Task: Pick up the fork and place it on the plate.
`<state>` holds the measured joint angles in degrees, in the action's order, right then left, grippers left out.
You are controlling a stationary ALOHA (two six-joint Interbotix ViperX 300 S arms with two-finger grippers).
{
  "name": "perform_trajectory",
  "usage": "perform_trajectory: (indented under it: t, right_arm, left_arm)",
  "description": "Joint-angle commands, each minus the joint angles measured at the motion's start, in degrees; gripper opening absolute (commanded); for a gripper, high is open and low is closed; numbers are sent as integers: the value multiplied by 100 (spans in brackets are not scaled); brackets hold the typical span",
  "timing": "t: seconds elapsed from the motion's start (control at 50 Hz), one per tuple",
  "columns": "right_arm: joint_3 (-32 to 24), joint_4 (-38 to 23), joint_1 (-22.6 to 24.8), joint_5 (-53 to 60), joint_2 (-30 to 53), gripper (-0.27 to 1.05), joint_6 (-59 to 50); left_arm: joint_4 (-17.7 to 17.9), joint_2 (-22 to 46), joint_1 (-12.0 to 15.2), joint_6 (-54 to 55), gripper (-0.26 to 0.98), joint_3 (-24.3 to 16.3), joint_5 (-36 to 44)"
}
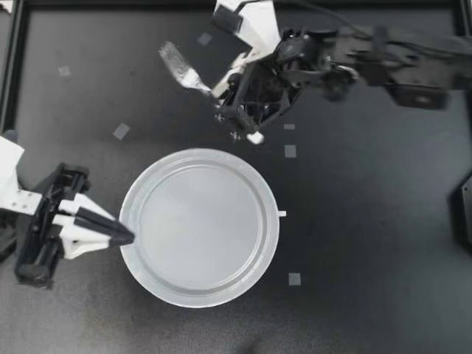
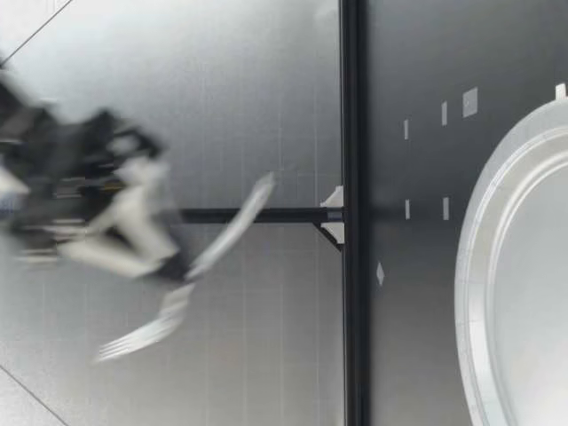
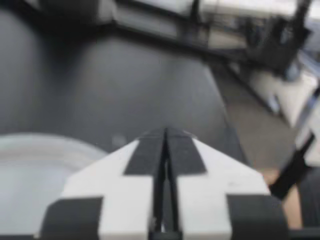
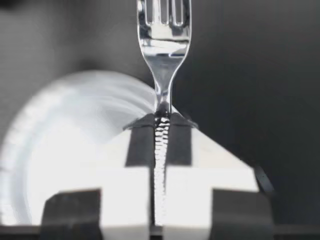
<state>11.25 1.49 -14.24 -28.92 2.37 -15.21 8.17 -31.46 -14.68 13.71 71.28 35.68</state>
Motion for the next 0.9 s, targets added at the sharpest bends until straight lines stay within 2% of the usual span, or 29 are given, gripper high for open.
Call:
perform_trajectory:
  t: [0.0,0.12,0.22,0.3,0.36,0.48,0.68,0.88]
  right_arm:
    - [-158,26,527,1020,-563,-6,299]
    - [18,18,888,1881,-668,-6,396]
    - [229,0,1160,2364,-817,-6,457]
    - [475,-18,1301,2786,-984,-6,554]
    - [703,-18,1389,3208,-1134,-6,615]
    - [1345,-18,1468,4087,-1477,-6,624]
    - [2224,-18,1564,5643,-1617,-6,589]
    - [2338,-18,1644,6609,-1143,-6,589]
  left_arm:
    - [176,659,141,-44,1,-193,949]
    - [211,1318,325,-62,7,-413,1468]
    - [220,1564,527,-105,20,-527,1635]
    - [229,1591,615,-220,35,-580,1793]
    - [237,1529,633,-352,51,-624,1986]
    - [264,1389,659,-615,75,-677,2136]
    - [316,1380,659,-817,71,-958,2180]
    - [316,1731,765,-879,71,-1327,2206]
